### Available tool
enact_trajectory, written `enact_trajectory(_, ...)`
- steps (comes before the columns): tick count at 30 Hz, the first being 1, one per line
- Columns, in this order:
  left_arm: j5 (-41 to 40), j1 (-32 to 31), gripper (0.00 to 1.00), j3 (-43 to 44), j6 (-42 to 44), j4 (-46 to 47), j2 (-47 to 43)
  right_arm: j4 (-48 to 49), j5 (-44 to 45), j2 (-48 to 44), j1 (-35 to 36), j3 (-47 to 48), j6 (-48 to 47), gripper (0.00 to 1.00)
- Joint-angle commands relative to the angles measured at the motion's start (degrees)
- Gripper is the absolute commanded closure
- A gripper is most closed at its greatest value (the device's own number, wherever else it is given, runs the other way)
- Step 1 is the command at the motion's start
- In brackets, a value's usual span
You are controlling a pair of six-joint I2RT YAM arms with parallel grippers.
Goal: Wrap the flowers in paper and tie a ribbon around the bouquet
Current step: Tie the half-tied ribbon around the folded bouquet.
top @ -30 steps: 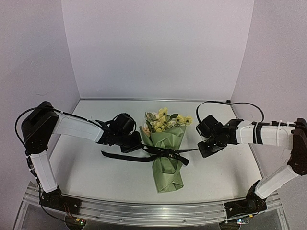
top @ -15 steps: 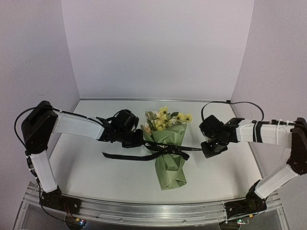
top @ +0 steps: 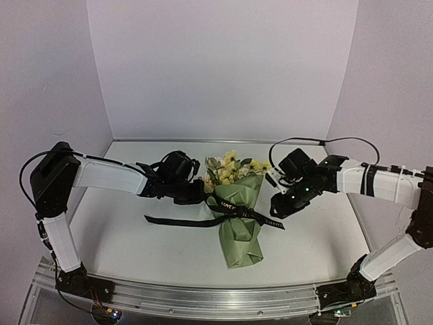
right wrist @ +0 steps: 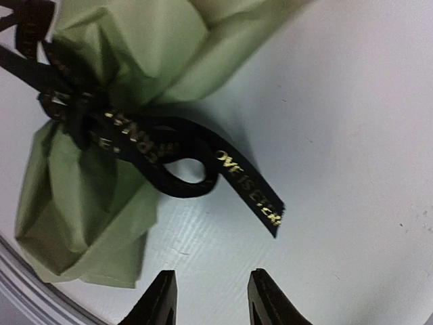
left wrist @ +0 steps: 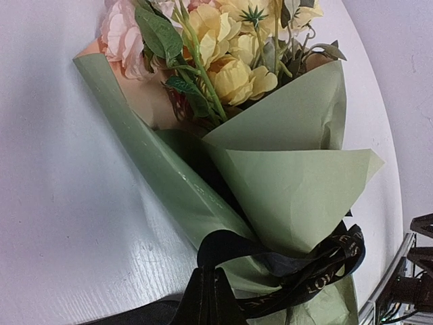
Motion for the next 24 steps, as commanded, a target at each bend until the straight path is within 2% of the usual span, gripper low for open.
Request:
enact_trajectory(1,0.56,-0.25,1.0,1.97,1.98,0.39,-2.7,3.15,-8.53,4.78,1.5,4.17,-5.47,0.59)
enact_trajectory(6,0.91,-0.27,1.0,1.74,2.01,0.88,-2.95,6.48,-11.01,10.18,2.07,7.16,-6.84,0.58)
enact_trajectory(16,1.54,-0.16,1.0,1.27,1.9,1.53,-3.06,6.7,-5.35,16.78,3.12,11.91,-8.23,0.6)
enact_trajectory(19,1.44,-0.17,1.0,0.97,1.91,1.61,-3.25,6.61,-4.83,18.23,3.1,12.39,-8.78,0.68)
enact_trajectory(22,1.46,0.0,1.0,0.39,2.01,1.71,-3.6,6.59,-5.27,18.56,3.11,12.33,-8.67,0.8)
enact_trajectory(24,1.65,0.16,1.0,-0.16,2.14,1.85,-3.97,6.34,-5.82,18.21,3.17,12.53,-7.74,0.95)
